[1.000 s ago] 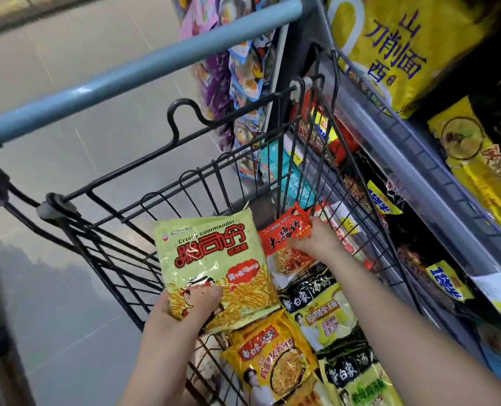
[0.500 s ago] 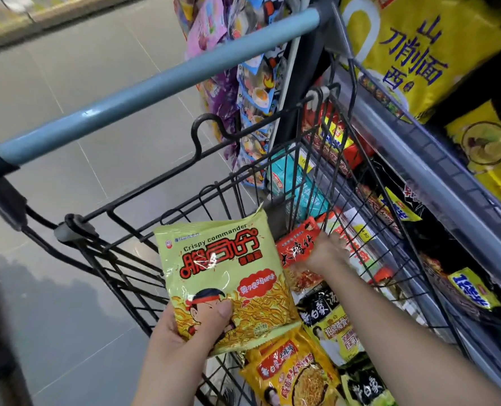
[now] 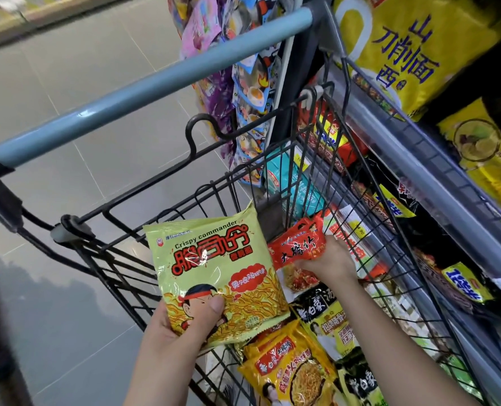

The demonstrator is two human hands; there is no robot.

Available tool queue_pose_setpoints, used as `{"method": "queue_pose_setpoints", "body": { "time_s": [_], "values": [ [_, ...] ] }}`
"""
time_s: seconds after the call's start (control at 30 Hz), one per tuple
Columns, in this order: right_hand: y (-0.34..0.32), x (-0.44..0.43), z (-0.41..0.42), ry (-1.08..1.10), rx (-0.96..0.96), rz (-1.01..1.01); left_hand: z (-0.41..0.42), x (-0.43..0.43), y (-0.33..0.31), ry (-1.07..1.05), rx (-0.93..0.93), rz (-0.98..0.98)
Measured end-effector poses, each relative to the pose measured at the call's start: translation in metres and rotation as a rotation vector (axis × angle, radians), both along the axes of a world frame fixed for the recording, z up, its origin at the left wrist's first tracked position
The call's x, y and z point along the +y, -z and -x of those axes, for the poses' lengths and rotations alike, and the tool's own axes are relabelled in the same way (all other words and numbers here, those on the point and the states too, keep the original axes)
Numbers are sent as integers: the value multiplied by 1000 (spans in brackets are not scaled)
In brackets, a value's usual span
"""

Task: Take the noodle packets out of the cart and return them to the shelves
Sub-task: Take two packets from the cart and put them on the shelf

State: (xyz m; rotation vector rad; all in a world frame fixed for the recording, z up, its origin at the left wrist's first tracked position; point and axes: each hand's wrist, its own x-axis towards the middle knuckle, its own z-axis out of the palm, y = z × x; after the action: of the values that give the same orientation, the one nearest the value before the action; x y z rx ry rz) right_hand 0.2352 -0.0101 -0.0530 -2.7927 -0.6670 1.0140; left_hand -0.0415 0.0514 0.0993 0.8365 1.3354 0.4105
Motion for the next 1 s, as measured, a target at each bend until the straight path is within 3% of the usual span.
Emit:
{"method": "queue_pose_setpoints", "body": {
  "time_s": [0.23, 0.43, 0.63, 1.0],
  "values": [
    [-23, -26, -14, 213, 284, -214, 4, 4, -9, 56, -1, -44],
    [-78, -41, -16, 254, 501, -432, -4, 18, -41, 202, -104, -29],
    [-183, -48, -21, 280, 530, -661, -22, 39, -103, 268, -158, -160],
    [-428, -86, -28, 358, 239, -1166, -53, 62, -268, 425, -436, -418]
  ]
}}
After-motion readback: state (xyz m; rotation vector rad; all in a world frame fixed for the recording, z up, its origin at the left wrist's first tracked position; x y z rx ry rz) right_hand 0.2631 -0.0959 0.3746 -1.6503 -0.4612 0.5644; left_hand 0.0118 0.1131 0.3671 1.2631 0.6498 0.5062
